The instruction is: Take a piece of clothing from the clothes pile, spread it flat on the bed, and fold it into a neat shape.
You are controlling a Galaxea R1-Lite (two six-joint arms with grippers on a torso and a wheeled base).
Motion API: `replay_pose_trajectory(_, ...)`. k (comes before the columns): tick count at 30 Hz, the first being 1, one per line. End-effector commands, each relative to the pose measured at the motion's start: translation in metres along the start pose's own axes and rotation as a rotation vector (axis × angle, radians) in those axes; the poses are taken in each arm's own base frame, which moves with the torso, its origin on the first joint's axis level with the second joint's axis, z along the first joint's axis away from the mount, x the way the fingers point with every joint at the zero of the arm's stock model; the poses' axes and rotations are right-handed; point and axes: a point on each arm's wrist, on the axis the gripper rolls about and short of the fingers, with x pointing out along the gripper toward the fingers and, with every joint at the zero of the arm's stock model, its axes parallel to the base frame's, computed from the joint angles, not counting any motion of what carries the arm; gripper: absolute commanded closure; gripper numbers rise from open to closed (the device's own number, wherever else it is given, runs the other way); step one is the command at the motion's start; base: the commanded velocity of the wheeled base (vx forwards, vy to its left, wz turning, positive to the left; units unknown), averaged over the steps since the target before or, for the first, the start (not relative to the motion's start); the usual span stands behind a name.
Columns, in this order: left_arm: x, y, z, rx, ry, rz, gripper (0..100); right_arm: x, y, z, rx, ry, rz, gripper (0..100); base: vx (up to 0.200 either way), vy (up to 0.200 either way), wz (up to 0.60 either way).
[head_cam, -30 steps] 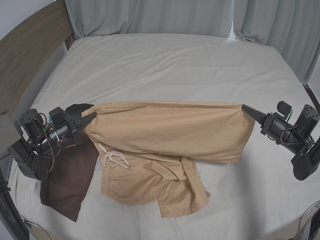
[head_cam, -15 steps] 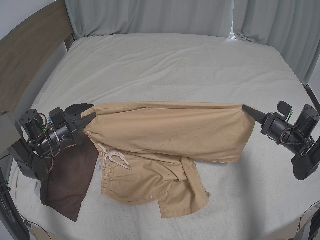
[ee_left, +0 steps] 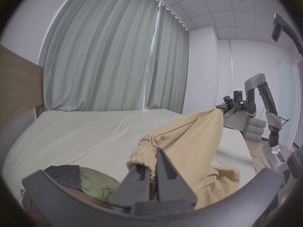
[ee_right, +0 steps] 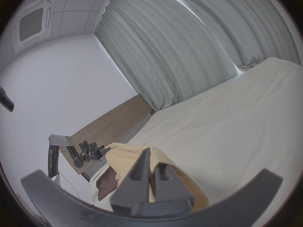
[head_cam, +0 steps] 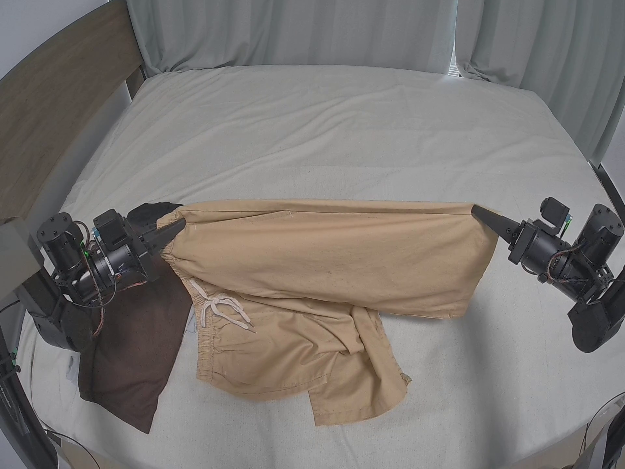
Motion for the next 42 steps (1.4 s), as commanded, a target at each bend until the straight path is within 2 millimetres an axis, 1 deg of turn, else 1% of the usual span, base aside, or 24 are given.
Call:
replay_pose_trajectory(1,0.000,-0.001,0.001,-0.002,-0.003,-0.001,100,0.002,0.001,0.000,-0.003,-0.001,0.009,100,0.000,0.000,0.00)
replay_pose_trajectory(5,0.000,-0.001,0.001,-0.008,-0.001,-0.001,100,0.009,0.002,0.006,-0.024,-0.021,0.028,100,0.000,0.000,0.00)
replay_pose_trajectory(9,0.002,-0.003,0.001,-0.087,-0.002,-0.009,100,0.019,-0.004,0.012,-0.043,-0.049,0.037,100,0.000,0.000,0.00)
replay_pose_trajectory(16,0.004,-0.008,0.010,-0.190,-0.022,-0.019,100,0.027,-0.013,0.011,-0.008,-0.050,0.037,100,0.000,0.000,0.00)
replay_pose_trajectory(24,0.008,-0.006,0.006,-0.212,-0.018,-0.022,100,0.043,-0.027,0.008,-0.006,-0.066,0.032,100,0.000,0.000,0.00)
replay_pose_trajectory(25,0.010,-0.004,0.002,-0.217,-0.013,-0.021,100,0.047,-0.029,0.008,-0.008,-0.073,0.029,100,0.000,0.000,0.00)
replay_pose_trajectory(31,0.016,-0.002,0.001,-0.214,-0.024,-0.008,100,0.056,-0.039,0.005,-0.013,-0.076,0.034,100,0.000,0.000,0.00)
replay_pose_trajectory(37,0.033,0.007,-0.007,-0.291,-0.055,0.087,100,0.073,-0.060,-0.004,-0.015,-0.081,0.026,100,0.000,0.000,0.00)
replay_pose_trajectory(42,0.047,0.007,-0.013,-0.337,-0.064,0.076,100,0.084,-0.073,-0.012,-0.016,-0.085,0.025,100,0.000,0.000,0.00)
